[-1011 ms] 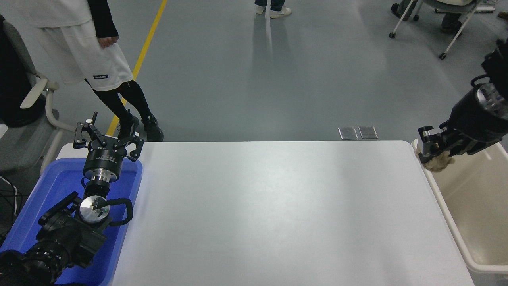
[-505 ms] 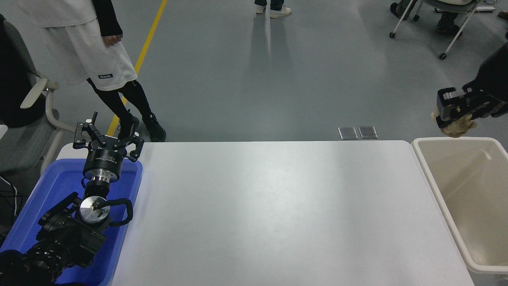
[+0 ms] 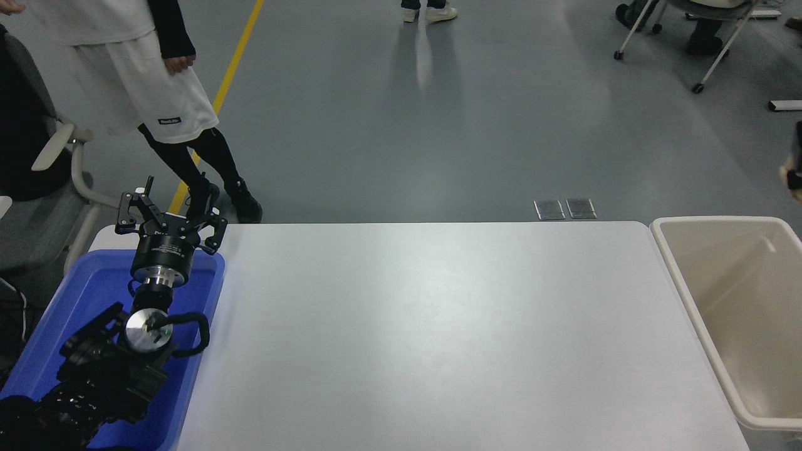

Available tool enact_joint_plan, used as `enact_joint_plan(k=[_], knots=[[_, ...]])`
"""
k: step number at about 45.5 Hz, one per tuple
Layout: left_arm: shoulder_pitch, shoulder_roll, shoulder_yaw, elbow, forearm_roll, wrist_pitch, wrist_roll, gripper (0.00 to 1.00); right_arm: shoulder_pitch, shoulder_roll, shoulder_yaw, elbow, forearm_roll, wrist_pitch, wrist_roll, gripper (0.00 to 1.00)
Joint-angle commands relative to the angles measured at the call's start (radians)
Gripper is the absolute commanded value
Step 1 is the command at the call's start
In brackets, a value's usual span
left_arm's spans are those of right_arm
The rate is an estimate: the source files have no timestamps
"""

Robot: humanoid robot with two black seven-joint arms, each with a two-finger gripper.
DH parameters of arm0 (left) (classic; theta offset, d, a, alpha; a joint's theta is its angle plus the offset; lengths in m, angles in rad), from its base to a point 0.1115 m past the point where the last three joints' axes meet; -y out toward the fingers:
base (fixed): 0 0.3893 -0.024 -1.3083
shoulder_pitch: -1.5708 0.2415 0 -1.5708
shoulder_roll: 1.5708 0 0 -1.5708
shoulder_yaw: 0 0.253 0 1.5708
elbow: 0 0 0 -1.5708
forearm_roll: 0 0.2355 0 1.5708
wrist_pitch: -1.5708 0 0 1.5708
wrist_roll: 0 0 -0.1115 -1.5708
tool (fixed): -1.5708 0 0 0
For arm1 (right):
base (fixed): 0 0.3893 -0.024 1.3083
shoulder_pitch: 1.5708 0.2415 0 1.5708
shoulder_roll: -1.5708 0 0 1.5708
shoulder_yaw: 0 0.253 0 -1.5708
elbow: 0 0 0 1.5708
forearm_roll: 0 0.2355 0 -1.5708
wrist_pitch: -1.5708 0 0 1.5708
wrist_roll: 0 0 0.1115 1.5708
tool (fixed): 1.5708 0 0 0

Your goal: Pick up paper ball place in dustbin

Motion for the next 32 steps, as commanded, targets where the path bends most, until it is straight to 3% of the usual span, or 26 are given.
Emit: enact_joint_plan(k=[1,10,20,32], knots=[[0.0,0.0,0.0,0.0,0.0,0.0,0.0,0.99,-0.065,-0.176,0.006,-0.106,-0.083,0.0,-0.003,0.0],[0.0,0.0,0.0,0.0,0.0,0.0,0.0,0.99,-0.274,-0.25,0.14,-0.257,-0.095,0.0,-0.003,0.0],[0.0,0.0,0.0,0.0,0.0,0.0,0.0,0.99,-0.622,-0.329,0.494,-0.416,-0.097,0.0,-0.004,0.0],[0.0,0.0,0.0,0.0,0.0,0.0,0.0,0.99,-1.071,-0.308,0.878,-0.606,-0.094,0.0,-0.003,0.0]])
